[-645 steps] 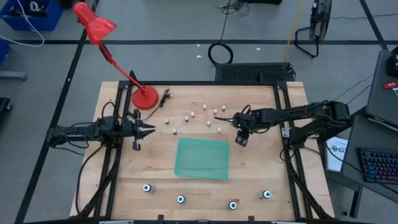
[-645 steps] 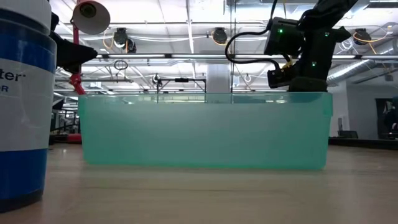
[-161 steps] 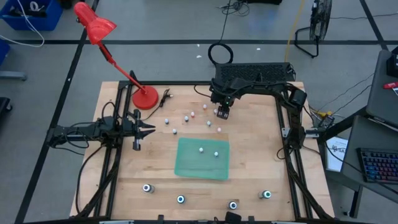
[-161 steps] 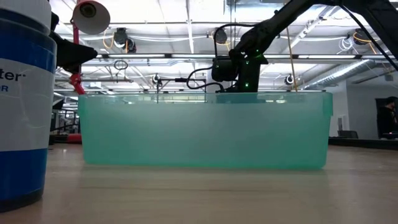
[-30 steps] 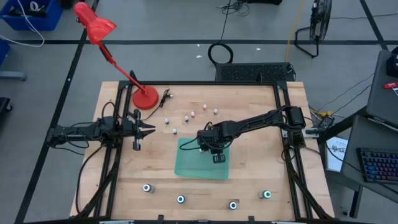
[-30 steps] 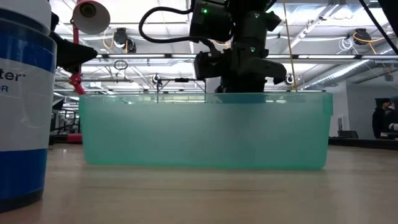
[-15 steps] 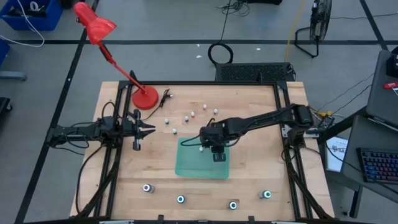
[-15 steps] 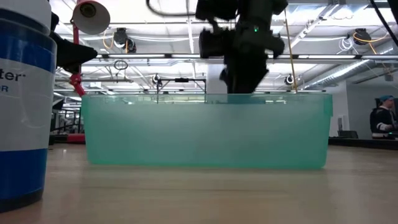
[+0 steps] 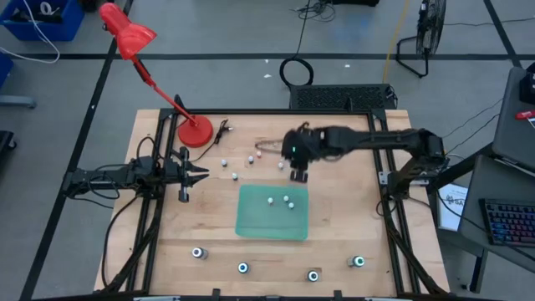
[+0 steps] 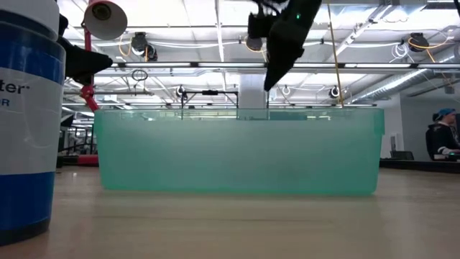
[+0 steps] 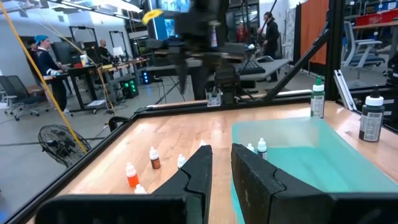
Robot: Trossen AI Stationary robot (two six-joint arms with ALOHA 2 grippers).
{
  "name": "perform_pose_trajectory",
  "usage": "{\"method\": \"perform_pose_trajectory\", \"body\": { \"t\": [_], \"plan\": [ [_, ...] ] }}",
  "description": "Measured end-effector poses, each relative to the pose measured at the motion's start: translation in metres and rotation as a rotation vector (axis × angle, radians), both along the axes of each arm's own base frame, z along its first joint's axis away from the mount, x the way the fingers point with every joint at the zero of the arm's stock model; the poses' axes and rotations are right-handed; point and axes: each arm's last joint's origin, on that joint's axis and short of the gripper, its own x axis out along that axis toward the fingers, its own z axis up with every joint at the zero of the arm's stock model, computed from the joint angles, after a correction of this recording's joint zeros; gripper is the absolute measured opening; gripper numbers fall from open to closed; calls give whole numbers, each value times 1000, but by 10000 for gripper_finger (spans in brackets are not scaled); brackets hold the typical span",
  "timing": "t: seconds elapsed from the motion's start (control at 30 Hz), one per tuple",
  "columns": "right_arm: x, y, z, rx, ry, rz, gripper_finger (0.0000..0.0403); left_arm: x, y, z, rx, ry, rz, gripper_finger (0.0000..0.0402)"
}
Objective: Pick & Place food coloring
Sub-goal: Put the small orange food coloring bottle into the green bin
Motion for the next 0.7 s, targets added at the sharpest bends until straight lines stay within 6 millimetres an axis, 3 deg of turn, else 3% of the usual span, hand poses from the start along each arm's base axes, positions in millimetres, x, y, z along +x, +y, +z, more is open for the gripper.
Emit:
{"method": "perform_pose_trajectory", "body": {
  "t": [0.13, 0.23, 0.7],
  "plan": [
    [-4, -31, -12, 50, 48, -54, 130, 0, 0, 0, 0, 1, 0, 67],
    [-5, -40, -26, 64, 68, -57, 130, 0, 0, 0, 0, 1, 0, 67],
    [-14, -25, -81, 140, 74, 18, 130, 0, 0, 0, 0, 1, -1, 67]
  ]
}}
